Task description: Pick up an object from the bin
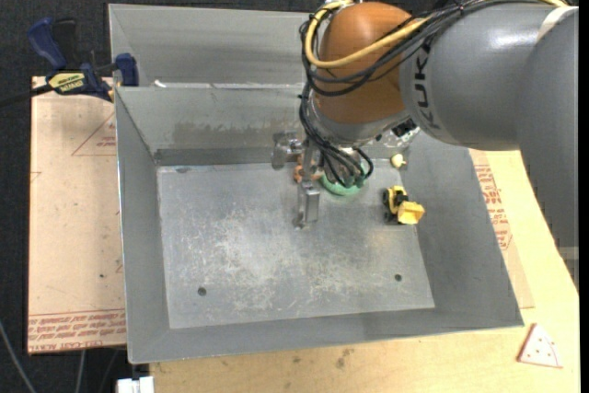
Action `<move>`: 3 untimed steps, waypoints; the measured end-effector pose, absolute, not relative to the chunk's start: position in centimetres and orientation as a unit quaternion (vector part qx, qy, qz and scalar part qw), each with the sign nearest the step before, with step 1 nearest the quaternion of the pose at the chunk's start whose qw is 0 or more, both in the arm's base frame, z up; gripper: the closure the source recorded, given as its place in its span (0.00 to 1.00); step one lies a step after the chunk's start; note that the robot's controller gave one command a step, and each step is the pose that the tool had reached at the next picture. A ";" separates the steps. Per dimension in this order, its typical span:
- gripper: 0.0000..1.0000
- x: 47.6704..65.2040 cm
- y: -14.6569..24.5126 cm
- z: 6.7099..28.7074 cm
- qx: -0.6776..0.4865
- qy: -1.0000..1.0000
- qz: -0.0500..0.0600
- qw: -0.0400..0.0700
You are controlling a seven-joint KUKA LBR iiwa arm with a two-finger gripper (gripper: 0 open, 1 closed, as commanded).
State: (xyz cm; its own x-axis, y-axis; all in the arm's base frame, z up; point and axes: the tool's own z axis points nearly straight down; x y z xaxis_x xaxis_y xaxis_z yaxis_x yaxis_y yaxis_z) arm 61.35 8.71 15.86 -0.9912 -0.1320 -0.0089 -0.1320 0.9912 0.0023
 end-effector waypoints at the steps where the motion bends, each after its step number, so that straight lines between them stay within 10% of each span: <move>1: 0.00 61.4 2.8 14.5 -0.079 0.997 0.001 -0.001; 3: 0.00 64.6 0.1 20.6 -0.074 0.997 0.001 0.007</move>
Offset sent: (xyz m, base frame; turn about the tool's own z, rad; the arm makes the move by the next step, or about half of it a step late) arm 0.0298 -0.0641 0.0513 -0.0071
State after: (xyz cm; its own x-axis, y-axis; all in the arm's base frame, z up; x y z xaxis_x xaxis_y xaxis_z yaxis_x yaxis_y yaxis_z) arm 64.63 0.12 20.62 -0.9889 -0.1477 -0.0142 -0.1477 0.9890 0.0002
